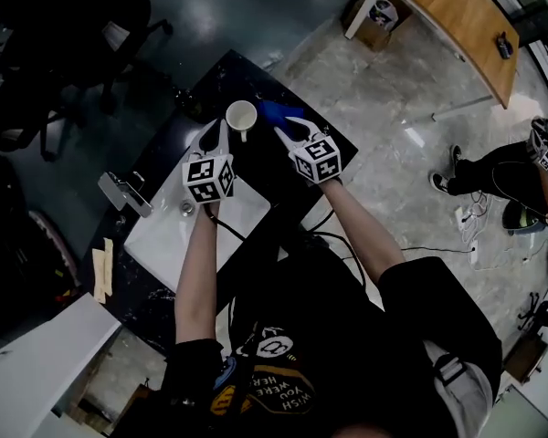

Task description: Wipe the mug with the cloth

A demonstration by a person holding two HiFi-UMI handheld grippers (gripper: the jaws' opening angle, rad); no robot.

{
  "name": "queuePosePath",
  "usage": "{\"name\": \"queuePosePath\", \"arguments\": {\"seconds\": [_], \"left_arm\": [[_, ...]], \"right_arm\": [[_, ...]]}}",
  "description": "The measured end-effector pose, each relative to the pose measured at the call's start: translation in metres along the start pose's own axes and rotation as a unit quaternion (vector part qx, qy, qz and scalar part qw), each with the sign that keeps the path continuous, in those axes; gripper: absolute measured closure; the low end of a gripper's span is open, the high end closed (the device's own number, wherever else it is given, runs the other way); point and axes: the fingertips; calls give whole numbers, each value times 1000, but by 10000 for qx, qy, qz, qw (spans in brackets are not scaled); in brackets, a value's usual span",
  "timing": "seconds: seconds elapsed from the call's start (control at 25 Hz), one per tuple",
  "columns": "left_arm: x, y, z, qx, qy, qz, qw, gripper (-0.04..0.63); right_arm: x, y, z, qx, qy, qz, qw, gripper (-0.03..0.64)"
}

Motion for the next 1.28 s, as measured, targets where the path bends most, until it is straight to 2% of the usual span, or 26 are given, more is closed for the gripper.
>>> {"name": "queuePosePath", "arguments": {"seconds": [0.12, 0.24, 0.4, 0.56, 0.72, 1.0, 1.28], "left_arm": [[7, 25, -6, 25, -22, -29, 10000, 592], [11, 40, -5, 174, -115, 73, 9998, 592], [15, 49, 15, 736, -45, 53, 9973, 592], [14, 50, 16, 803, -70, 75, 9967, 592], [16, 50, 17, 836, -52, 72, 9965, 592], [17, 52, 22, 873, -6, 38, 9962, 592], [18, 49, 26, 905, -111, 29, 9958, 592]], "right_arm": [[-32, 12, 0, -237, 447, 425, 9978, 518], [-48, 30, -7, -569, 753, 562, 9939, 517], [-51, 36, -25, -1004, 847, 580, 9896, 517], [-40, 19, -48, -1266, 793, 559, 9872, 517], [-32, 17, -55, -1107, 425, 549, 9914, 517], [-59, 38, -20, -535, 280, 697, 9957, 517], [-56, 34, -33, -552, 372, 793, 9946, 515]]}}
Point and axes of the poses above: the fingertips, and each gripper's own axes: y forward along the fingers, z to its right, x out of its underside, and after that the axes turned 3 degrees about z, right-handed
